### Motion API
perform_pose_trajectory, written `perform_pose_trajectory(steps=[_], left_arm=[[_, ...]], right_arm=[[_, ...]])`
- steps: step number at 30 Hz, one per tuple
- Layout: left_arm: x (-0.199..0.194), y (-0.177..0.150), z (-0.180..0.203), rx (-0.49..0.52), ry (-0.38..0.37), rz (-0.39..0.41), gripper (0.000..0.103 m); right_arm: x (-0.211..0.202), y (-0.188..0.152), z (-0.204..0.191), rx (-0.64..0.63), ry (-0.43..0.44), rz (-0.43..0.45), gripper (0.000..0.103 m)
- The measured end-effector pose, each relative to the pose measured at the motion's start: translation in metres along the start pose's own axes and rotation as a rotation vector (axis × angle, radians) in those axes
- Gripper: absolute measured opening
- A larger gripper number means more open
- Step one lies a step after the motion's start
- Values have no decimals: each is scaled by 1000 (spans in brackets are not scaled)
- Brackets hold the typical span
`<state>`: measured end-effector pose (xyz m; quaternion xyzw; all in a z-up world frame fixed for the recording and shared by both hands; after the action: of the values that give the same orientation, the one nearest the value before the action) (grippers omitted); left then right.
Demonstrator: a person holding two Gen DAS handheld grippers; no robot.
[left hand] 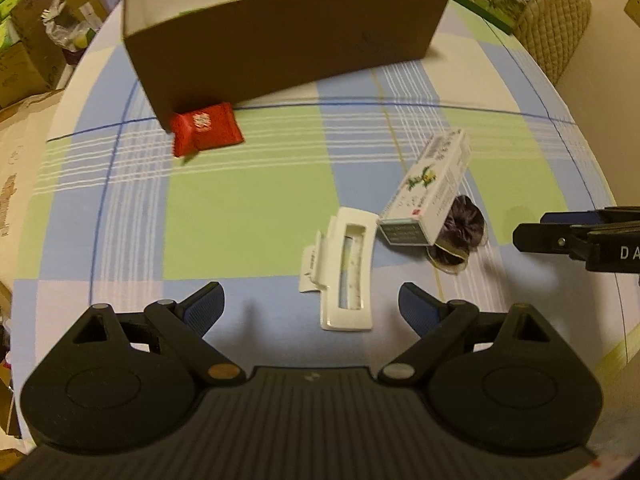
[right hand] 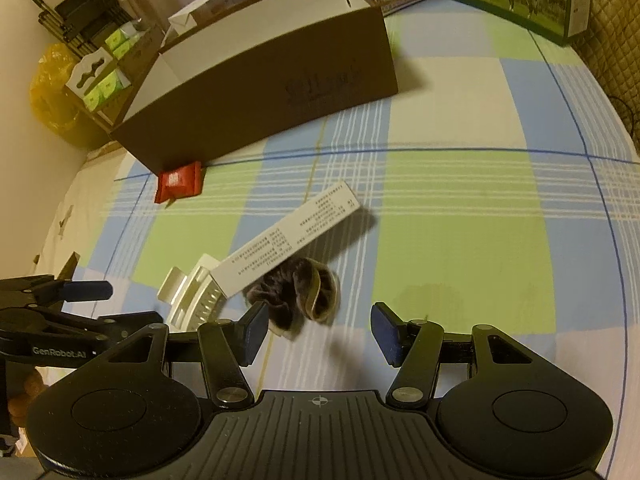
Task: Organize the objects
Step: 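Withdraw both tools from the box toward the white clip and sunglasses, then grasp the white hair clip with the left tool while the right tool grasps the dark sunglasses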
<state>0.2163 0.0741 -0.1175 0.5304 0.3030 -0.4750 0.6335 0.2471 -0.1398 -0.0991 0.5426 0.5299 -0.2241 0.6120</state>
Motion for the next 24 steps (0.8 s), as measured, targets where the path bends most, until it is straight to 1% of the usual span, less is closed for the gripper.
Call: perform_pose_trajectory(steps=[2,8,16,20,22,23,24], left_arm=[[7,0,2,10,-14,-11,92],[29,4,7,61,-20,-31,90],[49,11,9,108,-15,-43,77],[52,13,11,141,-17,-32,68],[53,14,11,140,-15,-28,59],[53,13,10,134,-17,-29,52],[53,13,8,128,-19,-30,48]], right_arm=[[1,-1,2,6,-2,-5,54],[5,-4,12,36,-20,-20,54],[3,-8,22,58,-35,-26,54],[3,-9,18,31,-23,-21,54],[4,-9,12,3,1,-12,54],[4,-8,8,-16,17,-5,54],[5,-8,5,-36,30,1,54]])
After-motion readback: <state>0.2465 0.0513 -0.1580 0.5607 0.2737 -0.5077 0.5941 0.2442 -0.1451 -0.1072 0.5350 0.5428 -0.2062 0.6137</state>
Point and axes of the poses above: each gripper's, at about its wrist camera, not at the fingertips, and x roughly the way its jaws point, z to its right, y to its top, the point moved 3 cm from there along x, roughly the way its jaws point, and after that the axes turned 12 degrees about -y, right-handed, at the moved point
